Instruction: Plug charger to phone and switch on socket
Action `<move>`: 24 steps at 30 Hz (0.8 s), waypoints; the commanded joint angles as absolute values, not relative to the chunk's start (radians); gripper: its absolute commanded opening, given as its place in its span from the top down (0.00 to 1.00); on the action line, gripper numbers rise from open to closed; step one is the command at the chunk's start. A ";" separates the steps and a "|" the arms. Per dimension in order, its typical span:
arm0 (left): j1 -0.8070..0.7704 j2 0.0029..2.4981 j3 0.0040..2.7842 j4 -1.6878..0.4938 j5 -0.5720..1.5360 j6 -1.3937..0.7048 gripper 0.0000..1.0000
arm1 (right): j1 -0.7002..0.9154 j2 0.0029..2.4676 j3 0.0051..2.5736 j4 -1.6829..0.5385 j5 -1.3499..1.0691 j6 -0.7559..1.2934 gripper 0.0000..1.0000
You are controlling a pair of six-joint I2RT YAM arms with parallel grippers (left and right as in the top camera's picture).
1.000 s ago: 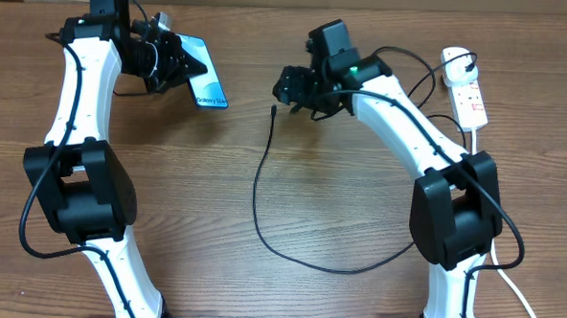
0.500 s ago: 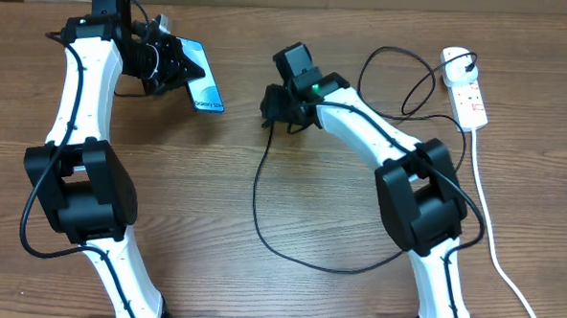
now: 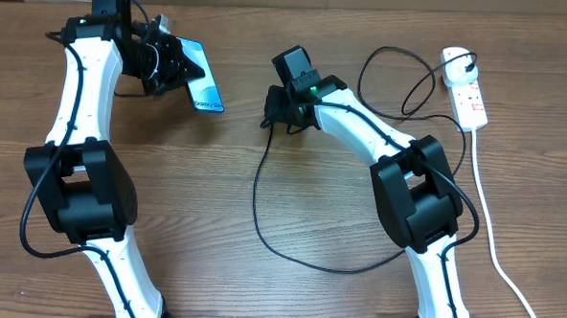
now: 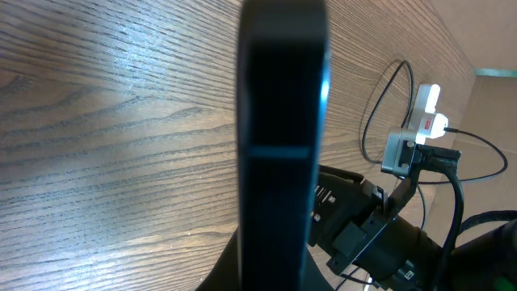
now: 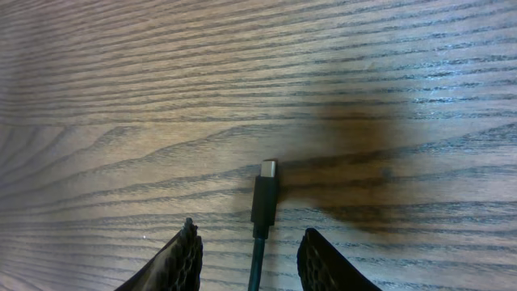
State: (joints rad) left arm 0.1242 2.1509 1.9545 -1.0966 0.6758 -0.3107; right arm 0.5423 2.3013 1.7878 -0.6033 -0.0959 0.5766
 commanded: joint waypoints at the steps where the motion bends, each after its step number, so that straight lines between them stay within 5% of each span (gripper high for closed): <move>1: 0.118 2.151 1.964 -1.095 0.699 -0.292 0.96 | 0.542 2.333 1.806 -0.598 -0.092 0.599 0.62; 10: 0.118 2.151 1.964 -1.095 0.699 -0.291 0.96 | 0.544 2.367 1.806 -0.591 -0.108 0.605 0.67; 24: 0.118 2.151 1.964 -1.092 0.699 -0.292 0.96 | 0.538 2.373 1.810 -0.588 -0.199 0.629 0.96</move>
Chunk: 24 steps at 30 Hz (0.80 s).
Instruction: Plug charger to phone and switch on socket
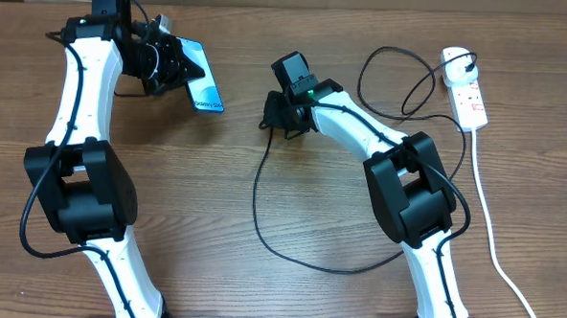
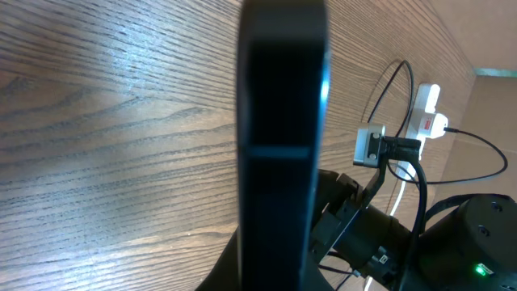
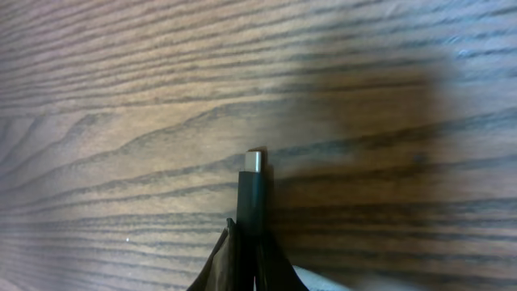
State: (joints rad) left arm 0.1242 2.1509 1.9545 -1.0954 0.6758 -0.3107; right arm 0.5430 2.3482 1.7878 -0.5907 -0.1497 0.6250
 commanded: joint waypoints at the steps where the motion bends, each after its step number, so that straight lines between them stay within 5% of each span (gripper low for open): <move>1: 0.118 2.151 1.964 -1.092 0.699 -0.292 0.96 | 0.530 2.373 1.813 -0.588 -0.233 0.629 0.96; 10: 0.118 2.151 1.964 -1.084 0.777 -0.282 0.96 | 0.434 2.330 1.815 -0.617 -0.557 0.588 0.96; 24: 0.118 2.151 1.964 -0.930 1.253 -0.324 0.96 | 0.339 2.162 1.815 -0.992 -1.380 0.054 0.96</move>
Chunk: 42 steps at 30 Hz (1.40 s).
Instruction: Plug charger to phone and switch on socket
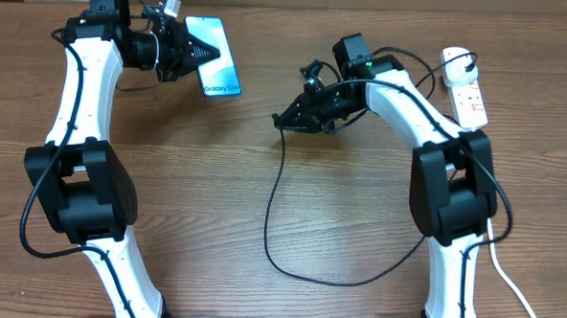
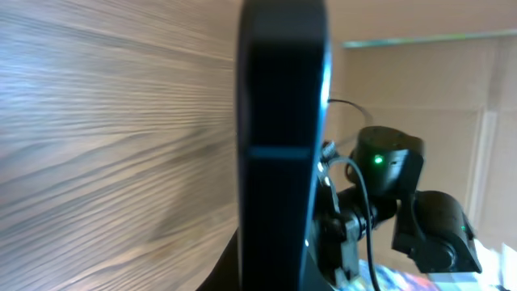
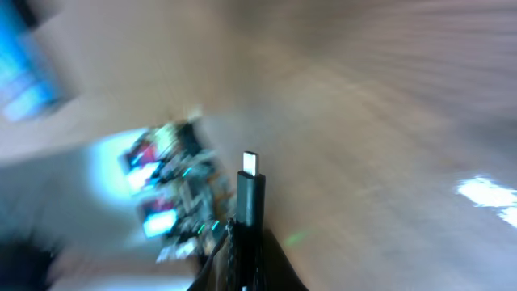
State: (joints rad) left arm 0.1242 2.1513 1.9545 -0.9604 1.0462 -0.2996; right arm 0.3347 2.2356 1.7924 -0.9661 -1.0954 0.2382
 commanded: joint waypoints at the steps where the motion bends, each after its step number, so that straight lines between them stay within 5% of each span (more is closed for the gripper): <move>1: 0.118 2.151 1.964 -0.919 1.287 -0.328 0.96 | 0.339 2.158 1.815 -1.000 -1.450 0.019 0.96; 17: 0.106 2.151 1.964 -0.809 1.403 -0.488 0.96 | 0.355 2.154 1.815 -0.955 -1.569 -0.009 0.96; 28: 0.050 2.151 1.964 -0.662 1.244 -0.750 0.96 | 0.355 2.154 1.815 -0.679 -1.451 0.369 0.96; 42: 0.051 2.151 1.964 -0.633 1.168 -0.786 0.96 | 0.361 2.154 1.815 -0.356 -1.448 0.689 0.96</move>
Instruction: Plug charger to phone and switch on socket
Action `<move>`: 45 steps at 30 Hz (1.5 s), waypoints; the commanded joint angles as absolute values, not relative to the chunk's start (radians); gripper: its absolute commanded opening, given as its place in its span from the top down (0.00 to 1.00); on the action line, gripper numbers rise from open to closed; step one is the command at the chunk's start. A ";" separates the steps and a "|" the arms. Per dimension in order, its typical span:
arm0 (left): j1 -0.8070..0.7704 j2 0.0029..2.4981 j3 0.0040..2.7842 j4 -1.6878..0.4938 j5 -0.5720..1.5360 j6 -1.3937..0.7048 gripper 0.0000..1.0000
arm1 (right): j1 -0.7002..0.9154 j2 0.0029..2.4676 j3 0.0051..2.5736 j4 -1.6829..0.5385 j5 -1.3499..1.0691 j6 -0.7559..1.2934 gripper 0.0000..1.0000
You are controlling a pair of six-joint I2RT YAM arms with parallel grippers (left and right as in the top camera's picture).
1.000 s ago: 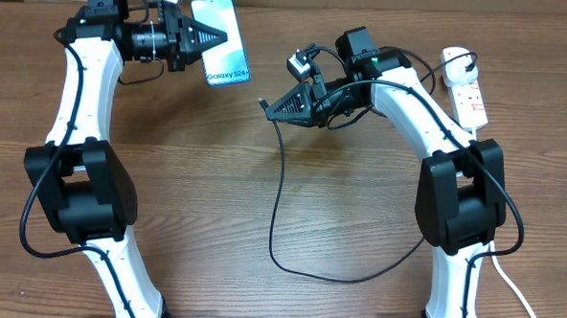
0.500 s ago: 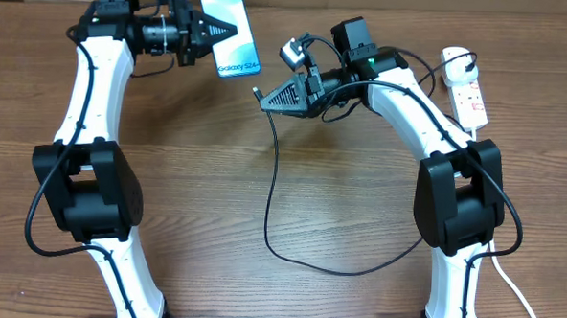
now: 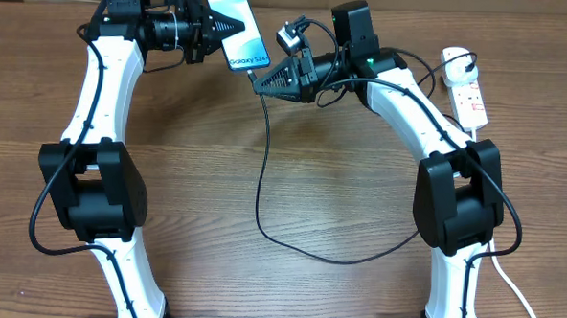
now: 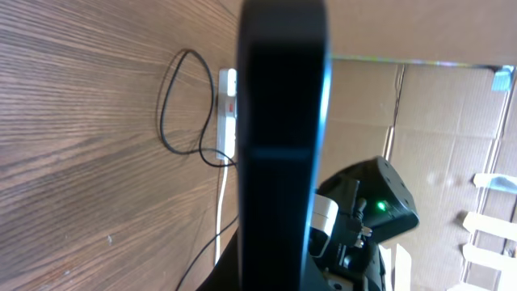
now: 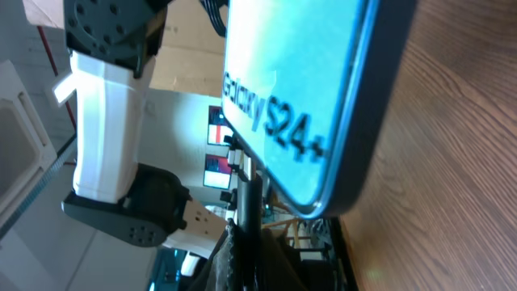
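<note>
A phone (image 3: 240, 19) with a cyan screen is held up over the back of the table, my left gripper (image 3: 222, 27) shut on it. The left wrist view shows it edge-on as a dark bar (image 4: 283, 121). My right gripper (image 3: 263, 81) is shut on the plug (image 5: 246, 194) of the black charger cable (image 3: 263, 177). The plug's tip meets the phone's (image 5: 299, 105) lower end; whether it is seated I cannot tell. The white socket strip (image 3: 467, 90) lies at the far right with the charger in it.
The black cable hangs from the plug and loops over the table's middle to the strip. The strip's white lead (image 3: 495, 255) runs down the right side. Cardboard boxes (image 4: 436, 145) stand behind the table.
Both grippers have moved toward the back of the table and toward each other. The plug, a hand's width from the phone before, now sits at the phone's lower end.
My left gripper held the phone at the back left throughout. My right gripper stood open around the plug lying on the table, then was shut on it. Then the plug was in the air, right of the phone. Now plug and phone meet.
</note>
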State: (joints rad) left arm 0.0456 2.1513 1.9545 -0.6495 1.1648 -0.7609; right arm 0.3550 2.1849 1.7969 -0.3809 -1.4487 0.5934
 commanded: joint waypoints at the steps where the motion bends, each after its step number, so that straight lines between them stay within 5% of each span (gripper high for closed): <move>1: 0.054 2.151 1.964 -0.628 1.169 -0.787 0.96 | 0.361 2.154 1.815 -0.347 -1.448 0.701 0.96; 45: 0.085 2.151 1.964 -0.629 1.253 -0.853 0.96 | 0.361 2.154 1.815 -0.248 -1.438 0.798 0.96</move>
